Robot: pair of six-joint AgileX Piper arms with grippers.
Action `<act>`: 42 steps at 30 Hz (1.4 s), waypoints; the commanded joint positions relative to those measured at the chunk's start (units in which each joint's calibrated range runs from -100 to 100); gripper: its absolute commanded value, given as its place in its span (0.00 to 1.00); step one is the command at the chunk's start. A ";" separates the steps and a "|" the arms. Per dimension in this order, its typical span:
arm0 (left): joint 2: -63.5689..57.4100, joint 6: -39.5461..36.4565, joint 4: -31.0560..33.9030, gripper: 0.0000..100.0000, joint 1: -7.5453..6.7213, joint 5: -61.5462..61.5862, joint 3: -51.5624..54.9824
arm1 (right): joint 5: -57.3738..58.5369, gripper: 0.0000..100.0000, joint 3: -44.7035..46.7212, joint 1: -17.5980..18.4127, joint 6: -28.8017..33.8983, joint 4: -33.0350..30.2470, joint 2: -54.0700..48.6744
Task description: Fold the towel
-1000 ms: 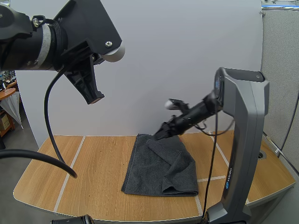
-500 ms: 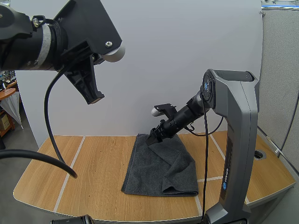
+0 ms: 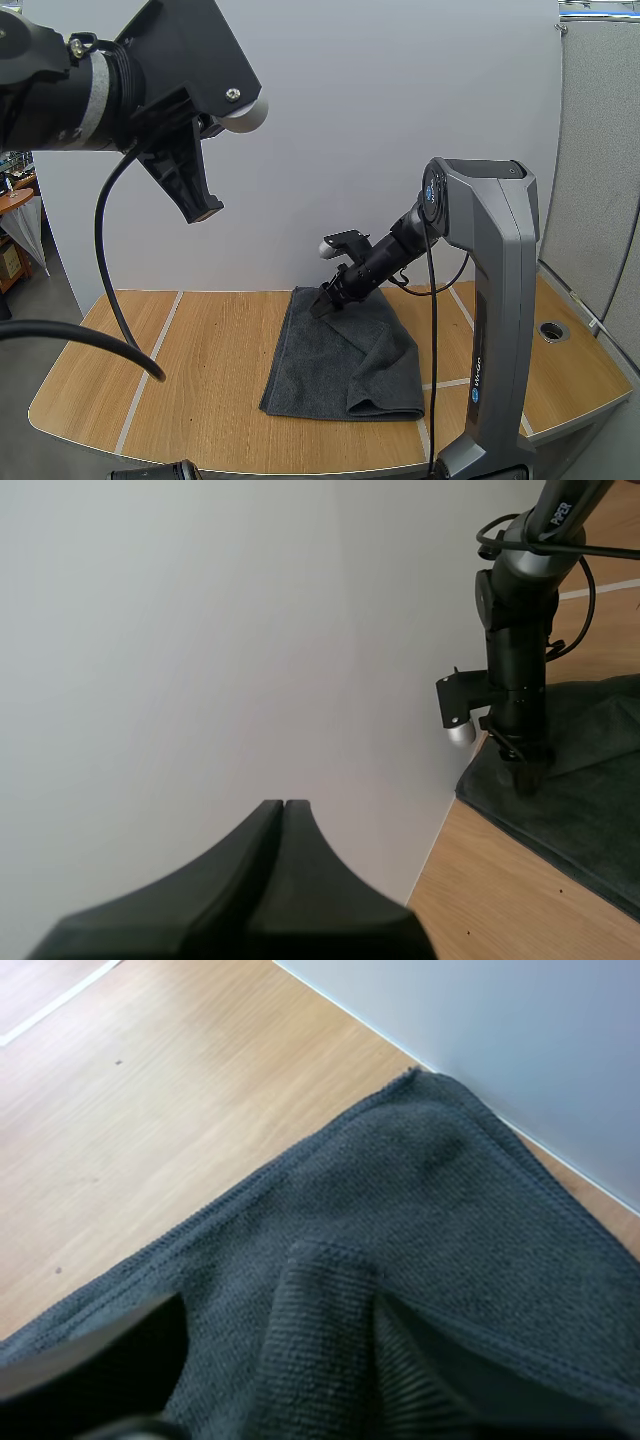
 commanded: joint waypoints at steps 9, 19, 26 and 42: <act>-0.25 -0.31 -0.79 0.00 -0.16 0.20 -0.29 | -0.15 0.03 -1.04 0.02 -0.57 1.51 -0.35; -0.25 -0.31 -0.79 0.00 -0.16 0.20 -0.29 | -0.52 0.00 -4.21 0.18 0.29 4.63 -0.35; -0.25 -0.31 -0.79 0.00 -0.16 0.20 -0.29 | -0.93 0.00 -8.67 1.03 2.13 4.73 -0.35; -0.51 -0.31 -0.79 0.00 -0.16 0.20 -0.29 | -13.50 0.00 -10.54 5.32 2.13 4.98 3.49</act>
